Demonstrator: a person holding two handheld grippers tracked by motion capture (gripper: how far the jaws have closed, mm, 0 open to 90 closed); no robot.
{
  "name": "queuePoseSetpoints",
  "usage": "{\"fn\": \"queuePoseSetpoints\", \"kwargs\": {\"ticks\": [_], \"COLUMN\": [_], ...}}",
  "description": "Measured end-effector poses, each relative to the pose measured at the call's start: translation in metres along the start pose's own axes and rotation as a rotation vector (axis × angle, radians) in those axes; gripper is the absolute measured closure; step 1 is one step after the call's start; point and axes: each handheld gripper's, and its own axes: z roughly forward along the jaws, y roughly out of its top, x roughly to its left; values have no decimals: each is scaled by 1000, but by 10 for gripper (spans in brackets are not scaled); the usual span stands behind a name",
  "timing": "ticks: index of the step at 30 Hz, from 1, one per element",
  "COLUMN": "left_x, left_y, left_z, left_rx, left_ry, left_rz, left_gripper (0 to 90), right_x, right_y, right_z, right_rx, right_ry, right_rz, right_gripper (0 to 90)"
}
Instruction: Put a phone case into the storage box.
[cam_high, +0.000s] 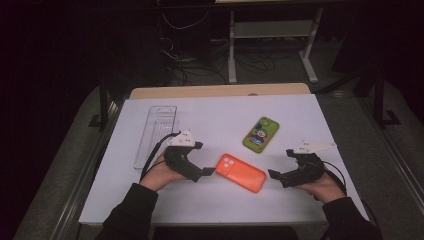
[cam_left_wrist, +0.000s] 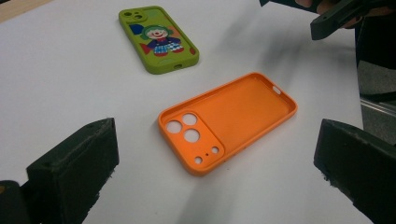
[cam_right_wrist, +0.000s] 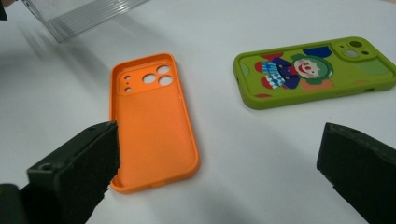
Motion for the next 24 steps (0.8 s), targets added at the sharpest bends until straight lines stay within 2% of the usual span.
{"fn": "queuePoseSetpoints", "kwargs": {"ticks": [11, 24], "left_x": [-1, -1], "left_y": [0, 0], "left_z": [0, 2], "left_rx": [-1, 0], "left_ry": [-3, -8], "left_rz": [-3, 3], "left_gripper": [0, 0], "right_x": [0, -1], "right_y": [2, 18], "right_z": [0, -2], "right_rx": [1, 19], "right_ry": [-2, 2], "right_rz": [-20, -19], "right_gripper": [0, 0]}}
